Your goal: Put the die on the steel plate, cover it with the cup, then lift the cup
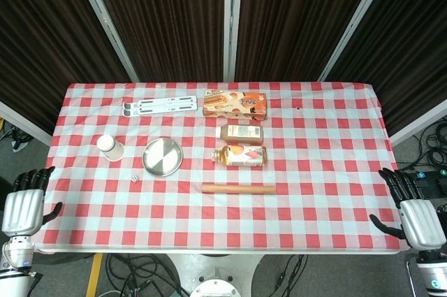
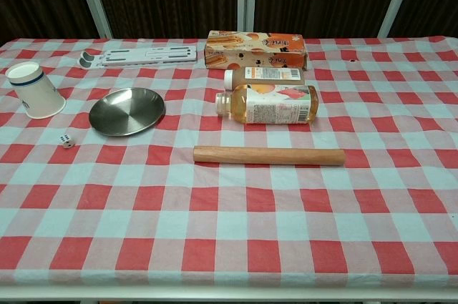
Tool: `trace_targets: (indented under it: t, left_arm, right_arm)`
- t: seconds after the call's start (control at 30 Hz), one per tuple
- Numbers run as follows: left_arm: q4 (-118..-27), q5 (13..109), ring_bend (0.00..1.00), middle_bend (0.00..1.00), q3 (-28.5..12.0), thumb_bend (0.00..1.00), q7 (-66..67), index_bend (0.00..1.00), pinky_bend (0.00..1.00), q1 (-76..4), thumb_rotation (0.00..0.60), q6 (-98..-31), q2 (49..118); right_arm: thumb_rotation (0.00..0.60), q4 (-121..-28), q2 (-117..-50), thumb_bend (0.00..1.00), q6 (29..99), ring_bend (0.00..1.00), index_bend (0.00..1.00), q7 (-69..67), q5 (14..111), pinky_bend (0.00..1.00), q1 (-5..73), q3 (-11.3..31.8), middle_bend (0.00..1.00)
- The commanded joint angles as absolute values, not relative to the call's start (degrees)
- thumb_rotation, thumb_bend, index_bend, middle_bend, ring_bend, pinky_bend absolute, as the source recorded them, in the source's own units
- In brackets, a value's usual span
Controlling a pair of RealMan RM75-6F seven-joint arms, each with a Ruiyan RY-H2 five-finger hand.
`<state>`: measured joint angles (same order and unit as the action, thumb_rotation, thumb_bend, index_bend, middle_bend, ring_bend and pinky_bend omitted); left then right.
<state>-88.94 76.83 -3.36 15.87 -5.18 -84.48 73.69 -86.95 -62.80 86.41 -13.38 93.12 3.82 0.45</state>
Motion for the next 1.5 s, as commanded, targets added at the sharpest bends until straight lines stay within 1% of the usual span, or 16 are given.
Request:
trace_targets:
  t: [0.03,0.27,0.37,0.4,0.47,0.5,0.57,0.63,0.73,0.77,0.8,0.93,1.03,1.2,1.37,1.5]
  left_arm:
    - [-88.83,77.24,0.12,0.15,-3.48,0.25,16.26,0.13,0.13,-5.23,0.600,-84.88,73.98]
    - [-88.95,78.56,0.12,0.15,-3.78,0.25,16.10,0.13,0.13,-5.39,0.600,-85.66,74.33]
    - [-89.29,79.13,0.12,0.16,-4.31,0.24,15.69,0.16,0.13,-6.36,0.600,-84.84,74.29]
    - [-89.55,79.19,0.12,0.18,-4.57,0.23,15.57,0.19,0.13,-6.85,0.600,-84.29,74.21]
    - [-90.24,79.12,0.18,0.26,-5.38,0.21,14.96,0.26,0.17,-8.43,0.600,-82.31,74.03]
    - [-90.50,79.02,0.24,0.32,-5.72,0.21,14.24,0.29,0.21,-9.31,0.600,-80.96,73.93]
    - [-90.32,78.78,0.32,0.39,-6.56,0.21,12.28,0.32,0.31,-11.64,0.600,-77.49,74.04]
    - [-88.89,78.24,0.44,0.49,-7.44,0.21,10.44,0.36,0.49,-14.04,0.600,-74.05,75.04]
    - [-86.71,76.92,0.55,0.58,-8.05,0.21,7.11,0.37,0.65,-17.54,0.600,-67.86,76.90]
    - [-85.86,76.70,0.57,0.60,-8.16,0.21,5.99,0.38,0.68,-18.55,0.600,-66.13,77.60]
    - [-84.89,76.37,0.61,0.64,-8.24,0.21,5.07,0.38,0.73,-19.52,0.600,-64.41,78.32]
    - [-79.78,74.88,0.72,0.73,-8.29,0.21,4.24,0.39,0.84,-23.26,0.600,-58.57,82.03]
    - [-77.23,73.12,0.78,0.79,-8.71,0.21,4.16,0.41,0.88,-24.84,0.600,-56.38,84.56]
    - [-74.61,68.05,0.86,0.89,-9.11,0.21,4.45,0.42,0.90,-26.93,0.600,-51.03,86.89]
    - [-72.64,65.64,0.88,0.91,-9.36,0.22,4.01,0.43,0.90,-27.88,0.600,-49.64,89.29]
    - [-70.76,65.60,0.88,0.91,-9.07,0.25,3.89,0.45,0.90,-28.49,0.600,-49.45,90.60]
  right_arm:
    - [0.600,-86.92,-62.74,0.12,86.15,0.00,0.00,-13.56,93.02,0.00,4.08,0.51,0.07]
    - [0.600,-86.58,-62.58,0.13,86.92,0.00,0.00,-14.20,92.93,0.00,3.79,0.51,0.07]
    - [0.600,-86.51,-62.44,0.12,87.65,0.00,0.00,-14.09,92.95,0.00,3.62,0.73,0.07]
    - [0.600,-86.55,-62.36,0.12,87.78,0.00,0.00,-14.01,92.94,0.00,3.61,0.79,0.07]
    - [0.600,-86.65,-62.03,0.12,88.02,0.00,0.00,-13.86,93.03,0.00,3.67,0.95,0.07]
    - [0.600,-86.72,-61.87,0.12,88.10,0.00,0.00,-13.83,93.09,0.00,3.73,1.03,0.07]
    - [0.600,-86.89,-61.49,0.13,88.26,0.00,0.00,-13.80,93.18,0.00,3.85,1.19,0.07]
    - [0.600,-86.98,-61.23,0.13,88.44,0.00,0.00,-13.81,93.24,0.00,3.90,1.30,0.07]
    - [0.600,-87.07,-61.03,0.13,88.37,0.00,0.00,-13.86,93.11,0.00,3.95,1.34,0.07]
    - [0.600,-87.11,-61.01,0.13,88.27,0.00,0.00,-13.89,93.03,0.00,4.00,1.36,0.07]
    - [0.600,-87.13,-60.98,0.13,88.17,0.00,0.00,-13.90,92.91,0.00,4.02,1.37,0.07]
    - [0.600,-87.27,-60.82,0.12,87.84,0.00,0.00,-13.91,92.55,0.00,4.15,1.46,0.07]
    - [0.600,-87.39,-60.73,0.12,87.76,0.00,0.00,-13.82,92.40,0.00,4.17,1.49,0.07]
    - [0.600,-87.24,-60.79,0.12,87.45,0.00,0.00,-14.08,92.17,0.00,4.26,1.47,0.07]
    - [0.600,-87.00,-60.80,0.12,87.22,0.00,0.00,-14.37,91.95,0.00,4.31,1.45,0.07]
    - [0.600,-86.78,-60.81,0.12,87.27,0.00,0.00,-14.60,91.97,0.00,4.28,1.40,0.07]
